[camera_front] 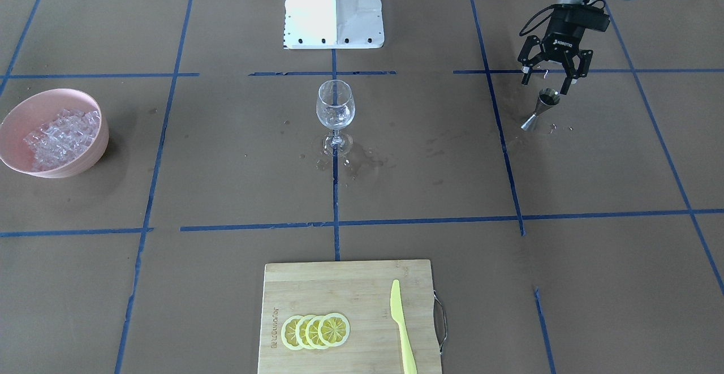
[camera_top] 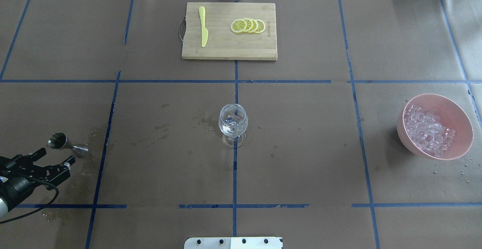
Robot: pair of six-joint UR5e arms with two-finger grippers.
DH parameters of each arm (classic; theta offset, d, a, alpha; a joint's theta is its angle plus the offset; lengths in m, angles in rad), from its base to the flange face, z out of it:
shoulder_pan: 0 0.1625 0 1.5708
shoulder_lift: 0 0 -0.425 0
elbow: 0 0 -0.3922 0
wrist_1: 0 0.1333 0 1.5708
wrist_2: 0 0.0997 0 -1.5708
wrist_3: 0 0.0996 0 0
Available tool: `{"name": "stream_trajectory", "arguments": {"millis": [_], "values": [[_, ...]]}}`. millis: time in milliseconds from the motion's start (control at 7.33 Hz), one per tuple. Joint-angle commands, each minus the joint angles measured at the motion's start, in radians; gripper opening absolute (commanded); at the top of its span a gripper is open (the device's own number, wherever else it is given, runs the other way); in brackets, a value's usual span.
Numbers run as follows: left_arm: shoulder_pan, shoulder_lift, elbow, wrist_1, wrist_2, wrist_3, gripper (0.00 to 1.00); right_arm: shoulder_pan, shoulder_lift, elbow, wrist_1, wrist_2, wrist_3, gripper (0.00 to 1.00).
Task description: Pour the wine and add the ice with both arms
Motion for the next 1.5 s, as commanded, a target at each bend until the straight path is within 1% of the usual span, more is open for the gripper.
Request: {"name": "stream_trajectory", "arguments": {"millis": [0,136,273,409,545,818,955,1091,1227,1364], "values": [[0.038,-0.113,0.116,0.012,0.126,-0.064,0.99,0.0,-0.001,0.0,0.0,0.0,0.0,1.0],[0.04,-0.114,0.136,0.012,0.216,-0.07,0.99,0.0,-0.001,0.003,0.0,0.0,-0.001,1.0],[0.04,-0.119,0.147,0.009,0.252,-0.07,0.99,0.0,-0.001,0.004,0.002,0.0,-0.003,1.0],[0.04,-0.14,0.179,0.009,0.345,-0.072,0.99,0.0,-0.001,0.007,0.002,0.0,-0.003,1.0],[0.04,-0.16,0.205,0.004,0.371,-0.072,0.99,0.0,-0.001,0.011,0.002,-0.002,-0.005,1.0],[0.041,-0.226,0.278,0.001,0.381,-0.072,0.98,0.0,-0.001,0.007,0.0,-0.003,-0.003,1.0],[0.04,-0.228,0.285,-0.002,0.385,-0.072,0.94,0.0,0.001,0.011,0.002,-0.003,-0.002,1.0],[0.04,-0.228,0.286,-0.003,0.393,-0.072,0.75,0.0,0.002,0.011,0.0,-0.005,0.0,1.0],[0.04,-0.228,0.285,-0.005,0.393,-0.072,0.62,0.0,0.007,0.011,0.0,-0.005,0.0,1.0],[0.04,-0.228,0.286,-0.021,0.398,-0.072,0.55,0.0,0.007,0.011,0.0,-0.005,0.0,1.0]]}}
